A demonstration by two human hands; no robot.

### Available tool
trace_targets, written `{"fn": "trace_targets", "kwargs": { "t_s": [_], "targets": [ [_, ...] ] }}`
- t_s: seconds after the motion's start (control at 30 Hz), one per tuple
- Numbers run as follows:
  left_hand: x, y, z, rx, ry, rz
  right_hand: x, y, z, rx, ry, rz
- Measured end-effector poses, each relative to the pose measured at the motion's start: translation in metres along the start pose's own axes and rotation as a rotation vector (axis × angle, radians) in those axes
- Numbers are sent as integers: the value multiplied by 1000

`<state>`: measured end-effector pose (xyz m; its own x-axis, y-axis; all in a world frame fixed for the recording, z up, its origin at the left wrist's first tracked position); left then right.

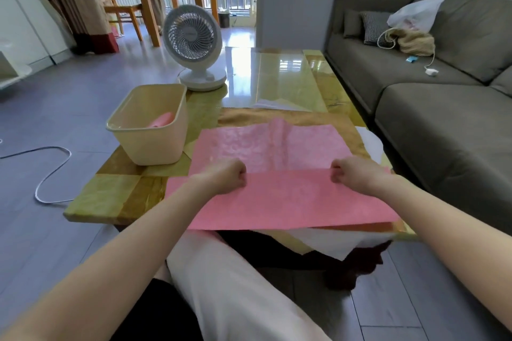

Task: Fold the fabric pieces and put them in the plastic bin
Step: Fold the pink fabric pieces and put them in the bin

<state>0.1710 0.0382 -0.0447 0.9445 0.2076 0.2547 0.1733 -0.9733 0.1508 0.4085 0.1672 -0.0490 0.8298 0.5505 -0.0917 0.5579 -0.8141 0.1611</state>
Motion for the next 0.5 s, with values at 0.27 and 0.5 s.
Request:
{"fn": "trace_targets", "kwargs": {
  "t_s": [0.27,0.5],
  "targets": [
    [-4,-74,-39,326,-296,-70,-1,-85,-30,220,257,48],
    [-20,-138,-38,320,-132,-144,-1,-150,-30,271,385,86]
  ]
}}
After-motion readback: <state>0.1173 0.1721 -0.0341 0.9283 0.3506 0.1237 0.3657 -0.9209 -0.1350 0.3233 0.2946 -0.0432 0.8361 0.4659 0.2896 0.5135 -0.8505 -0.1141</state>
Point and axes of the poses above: each hand's wrist, its own y-axis away from the middle knuckle, its own z-axis out of the palm, x = y × z, the point moved 3 cm from there along -y, towards the middle knuckle, and after that the axes turned 2 degrees about y, right-handed, at the moved point
